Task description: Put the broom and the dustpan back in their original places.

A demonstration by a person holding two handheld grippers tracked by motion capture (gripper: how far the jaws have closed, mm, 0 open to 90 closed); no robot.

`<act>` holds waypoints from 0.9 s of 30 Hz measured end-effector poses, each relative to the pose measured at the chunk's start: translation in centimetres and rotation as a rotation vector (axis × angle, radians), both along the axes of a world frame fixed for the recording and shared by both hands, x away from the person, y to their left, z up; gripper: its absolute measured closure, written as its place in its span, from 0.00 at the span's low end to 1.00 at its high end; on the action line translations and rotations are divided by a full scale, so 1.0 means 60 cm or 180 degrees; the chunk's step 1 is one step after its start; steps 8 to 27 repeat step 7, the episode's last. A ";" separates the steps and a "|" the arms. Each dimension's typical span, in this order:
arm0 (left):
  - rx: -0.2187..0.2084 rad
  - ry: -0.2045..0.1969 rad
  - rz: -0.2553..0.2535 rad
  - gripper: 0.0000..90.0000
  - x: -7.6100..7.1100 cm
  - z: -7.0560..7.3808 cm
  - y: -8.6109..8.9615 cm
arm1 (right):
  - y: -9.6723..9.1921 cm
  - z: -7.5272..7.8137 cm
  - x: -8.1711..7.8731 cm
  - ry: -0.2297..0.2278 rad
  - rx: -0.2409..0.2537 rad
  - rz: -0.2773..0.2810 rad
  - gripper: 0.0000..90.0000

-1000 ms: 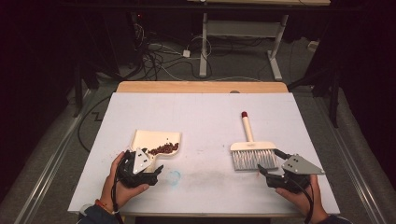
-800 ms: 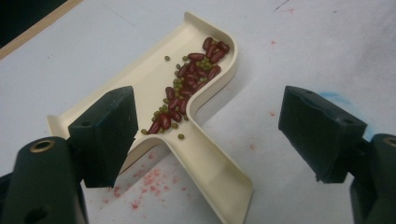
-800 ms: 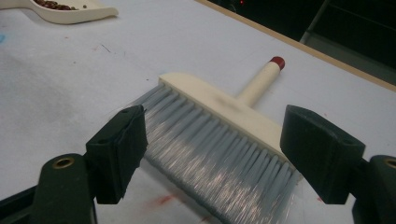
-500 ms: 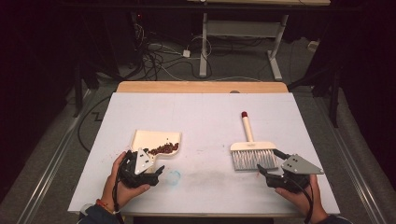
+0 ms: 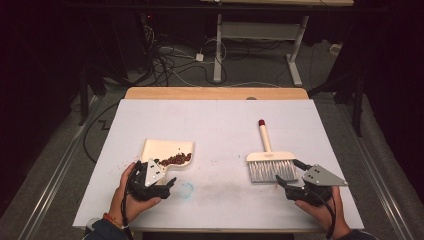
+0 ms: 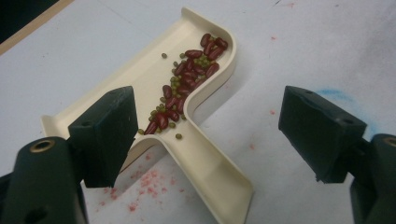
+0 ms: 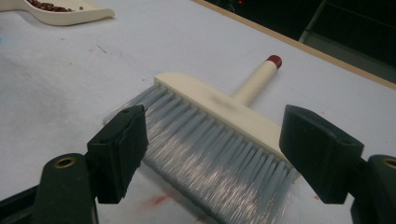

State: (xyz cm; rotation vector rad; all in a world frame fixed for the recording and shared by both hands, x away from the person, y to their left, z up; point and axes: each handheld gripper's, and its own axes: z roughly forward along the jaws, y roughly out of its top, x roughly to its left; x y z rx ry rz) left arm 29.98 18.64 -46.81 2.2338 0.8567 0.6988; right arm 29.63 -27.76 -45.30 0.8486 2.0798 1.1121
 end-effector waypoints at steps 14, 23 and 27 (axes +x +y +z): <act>-0.0028 0.0016 0.0021 0.22 0.003 -0.001 -0.001 | 0.000 -0.001 0.004 -0.0001 -0.0007 0.0002 0.26; -0.0028 0.0016 0.0021 0.22 0.003 -0.001 -0.001 | 0.000 -0.001 0.004 -0.0001 -0.0007 0.0002 0.26; -0.0028 0.0016 0.0021 0.22 0.003 -0.001 -0.001 | 0.000 -0.001 0.004 -0.0001 -0.0007 0.0002 0.26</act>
